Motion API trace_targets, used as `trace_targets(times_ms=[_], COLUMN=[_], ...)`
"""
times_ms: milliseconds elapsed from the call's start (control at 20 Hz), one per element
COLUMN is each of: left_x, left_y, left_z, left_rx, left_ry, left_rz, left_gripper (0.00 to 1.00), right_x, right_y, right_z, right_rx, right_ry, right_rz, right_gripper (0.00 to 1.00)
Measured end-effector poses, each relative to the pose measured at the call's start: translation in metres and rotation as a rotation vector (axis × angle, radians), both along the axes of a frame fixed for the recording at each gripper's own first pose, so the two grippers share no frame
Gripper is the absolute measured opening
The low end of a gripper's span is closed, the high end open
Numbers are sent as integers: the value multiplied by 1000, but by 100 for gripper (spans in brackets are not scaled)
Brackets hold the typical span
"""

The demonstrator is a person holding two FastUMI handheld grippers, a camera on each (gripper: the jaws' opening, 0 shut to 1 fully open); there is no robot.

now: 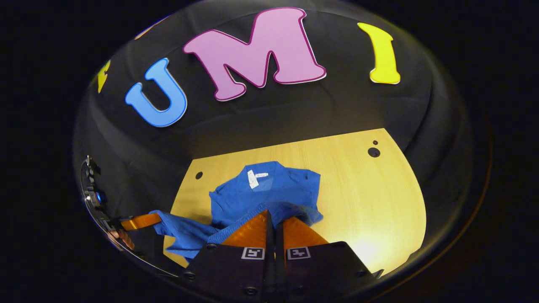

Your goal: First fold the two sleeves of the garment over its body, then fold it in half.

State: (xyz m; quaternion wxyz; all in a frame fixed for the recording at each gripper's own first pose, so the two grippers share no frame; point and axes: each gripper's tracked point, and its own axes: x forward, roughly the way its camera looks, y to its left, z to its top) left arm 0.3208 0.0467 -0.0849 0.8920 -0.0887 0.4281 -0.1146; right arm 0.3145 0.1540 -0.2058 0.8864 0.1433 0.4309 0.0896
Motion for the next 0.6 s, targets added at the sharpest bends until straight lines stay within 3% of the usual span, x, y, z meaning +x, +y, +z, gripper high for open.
trace_targets(times_ms=[300, 400, 600], left_x=[109, 140, 181], left_y=[14, 14, 22], left_z=[-46, -69, -95], left_rx=[12, 2, -40], left_ry=[185, 251, 250], left_rz=[120, 159, 221], left_gripper=[0, 0, 0], right_x=[114, 134, 163], right_y=[1, 1, 7], right_z=[-89, -126, -172], right_rx=[132, 171, 266], right_ry=[222, 292, 357], right_rz=[-120, -155, -181], right_gripper=[4, 4, 4])
